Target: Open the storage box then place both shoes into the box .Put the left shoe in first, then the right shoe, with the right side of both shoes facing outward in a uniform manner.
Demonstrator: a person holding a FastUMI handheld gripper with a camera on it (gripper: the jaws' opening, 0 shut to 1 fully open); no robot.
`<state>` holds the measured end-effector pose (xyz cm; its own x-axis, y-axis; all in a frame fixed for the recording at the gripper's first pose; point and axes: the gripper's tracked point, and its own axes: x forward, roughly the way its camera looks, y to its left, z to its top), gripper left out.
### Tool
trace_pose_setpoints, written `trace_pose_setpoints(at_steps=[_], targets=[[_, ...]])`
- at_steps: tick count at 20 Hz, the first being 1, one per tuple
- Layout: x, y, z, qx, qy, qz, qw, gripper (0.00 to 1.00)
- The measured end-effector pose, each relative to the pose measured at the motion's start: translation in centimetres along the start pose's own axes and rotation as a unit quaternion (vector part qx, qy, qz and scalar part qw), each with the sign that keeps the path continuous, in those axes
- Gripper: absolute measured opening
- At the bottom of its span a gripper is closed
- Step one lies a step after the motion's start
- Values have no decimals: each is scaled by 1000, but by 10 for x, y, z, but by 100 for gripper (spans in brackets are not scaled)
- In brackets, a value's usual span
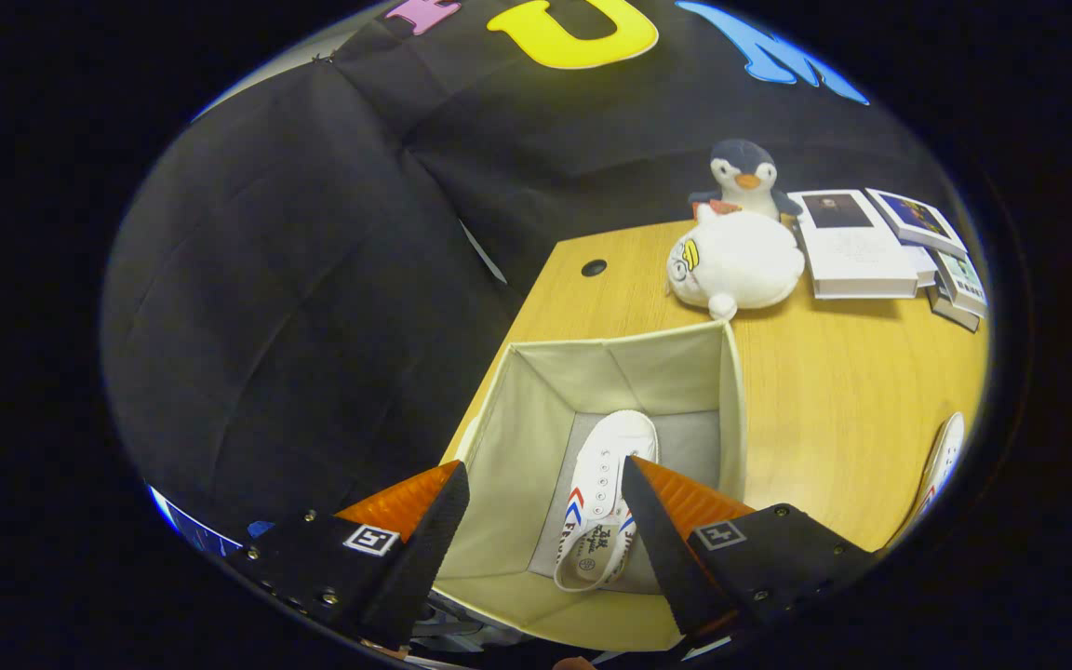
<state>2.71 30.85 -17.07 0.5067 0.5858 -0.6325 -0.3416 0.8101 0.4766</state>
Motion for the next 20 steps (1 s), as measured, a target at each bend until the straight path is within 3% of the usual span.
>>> trace_pose_setpoints(at_steps=[9,20], targets=[[-83,-103,18,-1,-63,-67,996,99],[-173,-251,-7,30,-89,-184,978,99]])
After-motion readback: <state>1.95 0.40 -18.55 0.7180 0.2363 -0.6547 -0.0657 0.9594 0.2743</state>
